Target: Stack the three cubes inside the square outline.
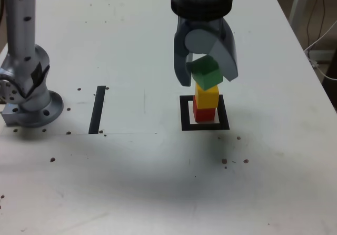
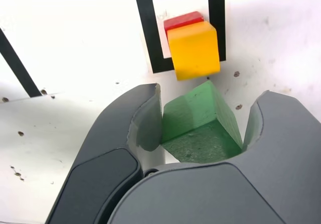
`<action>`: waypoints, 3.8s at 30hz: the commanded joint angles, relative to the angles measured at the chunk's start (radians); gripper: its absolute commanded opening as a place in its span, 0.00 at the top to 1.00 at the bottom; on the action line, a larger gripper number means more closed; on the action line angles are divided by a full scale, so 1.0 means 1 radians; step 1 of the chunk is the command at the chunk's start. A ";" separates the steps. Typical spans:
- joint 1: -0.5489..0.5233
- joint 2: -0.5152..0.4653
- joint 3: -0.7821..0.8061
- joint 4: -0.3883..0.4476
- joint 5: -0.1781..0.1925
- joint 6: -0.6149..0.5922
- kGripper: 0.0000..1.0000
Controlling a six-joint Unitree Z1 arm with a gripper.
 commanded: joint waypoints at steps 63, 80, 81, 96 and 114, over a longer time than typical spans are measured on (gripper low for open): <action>0.089 0.090 -0.001 -0.010 -0.046 0.154 0.65; 0.091 0.080 0.009 -0.016 -0.028 0.154 0.01; 0.091 0.077 0.009 -0.016 -0.024 0.154 0.01; 0.087 -0.019 0.055 0.000 -0.002 0.142 0.01; 0.048 -0.296 0.430 -0.026 0.042 0.196 0.01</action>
